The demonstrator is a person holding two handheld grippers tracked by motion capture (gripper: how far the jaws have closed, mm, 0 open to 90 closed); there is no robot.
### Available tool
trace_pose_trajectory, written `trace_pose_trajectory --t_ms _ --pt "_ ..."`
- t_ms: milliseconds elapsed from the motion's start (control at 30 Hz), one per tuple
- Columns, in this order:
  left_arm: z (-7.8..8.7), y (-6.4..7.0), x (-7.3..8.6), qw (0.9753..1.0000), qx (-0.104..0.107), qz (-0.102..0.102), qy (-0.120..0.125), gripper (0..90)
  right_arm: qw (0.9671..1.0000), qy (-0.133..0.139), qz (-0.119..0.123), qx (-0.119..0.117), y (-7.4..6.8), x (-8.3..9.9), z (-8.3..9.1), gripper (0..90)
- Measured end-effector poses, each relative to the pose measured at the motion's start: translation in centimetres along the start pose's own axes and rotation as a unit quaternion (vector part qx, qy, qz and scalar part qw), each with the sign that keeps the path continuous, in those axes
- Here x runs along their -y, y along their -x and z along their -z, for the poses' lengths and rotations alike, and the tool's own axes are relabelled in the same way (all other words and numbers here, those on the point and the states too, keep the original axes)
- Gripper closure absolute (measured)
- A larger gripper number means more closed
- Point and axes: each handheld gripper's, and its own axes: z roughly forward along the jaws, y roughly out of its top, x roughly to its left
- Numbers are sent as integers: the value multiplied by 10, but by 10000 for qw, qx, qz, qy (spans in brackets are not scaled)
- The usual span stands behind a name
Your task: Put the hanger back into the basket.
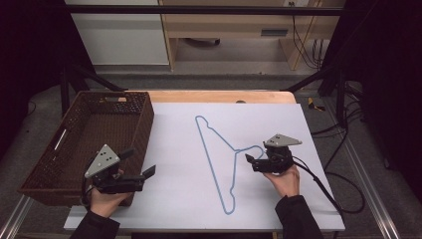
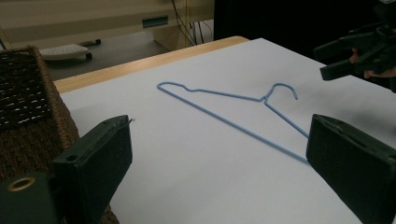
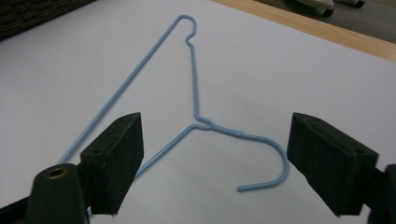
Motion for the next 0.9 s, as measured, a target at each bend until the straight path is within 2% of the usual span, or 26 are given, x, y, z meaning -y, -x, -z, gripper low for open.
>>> trace_pose_trajectory --t_ms 133,333,400,467,600,667,800,833,900 --pt "-2 3 0 10000 43 -30 -24 67 9999 -110 -65 76 10 -2 -11 204" --pt "-2 4 0 10000 59 -60 -25 67 9988 -299 -357 127 29 -1 -26 220" --pt "-2 4 0 10000 64 -64 -27 68 9985 -384 -322 205 34 0 -32 233" --pt "-3 5 0 9999 75 -61 -25 68 9977 -473 -435 191 40 3 -40 263" --pt "-3 6 0 9999 82 -80 -38 69 9964 -685 -392 315 45 8 -49 285" --pt "-4 6 0 9999 91 -90 -48 70 9948 -849 -368 429 50 13 -55 343" --pt "-5 6 1 9999 96 -86 -80 71 9934 -967 -400 470 52 16 -59 413" --pt "-6 6 1 9999 99 -82 -92 71 9932 -995 -346 499 54 18 -60 426" --pt "-7 7 2 9999 103 -73 -115 72 9913 -1135 -405 539 53 20 -65 490"
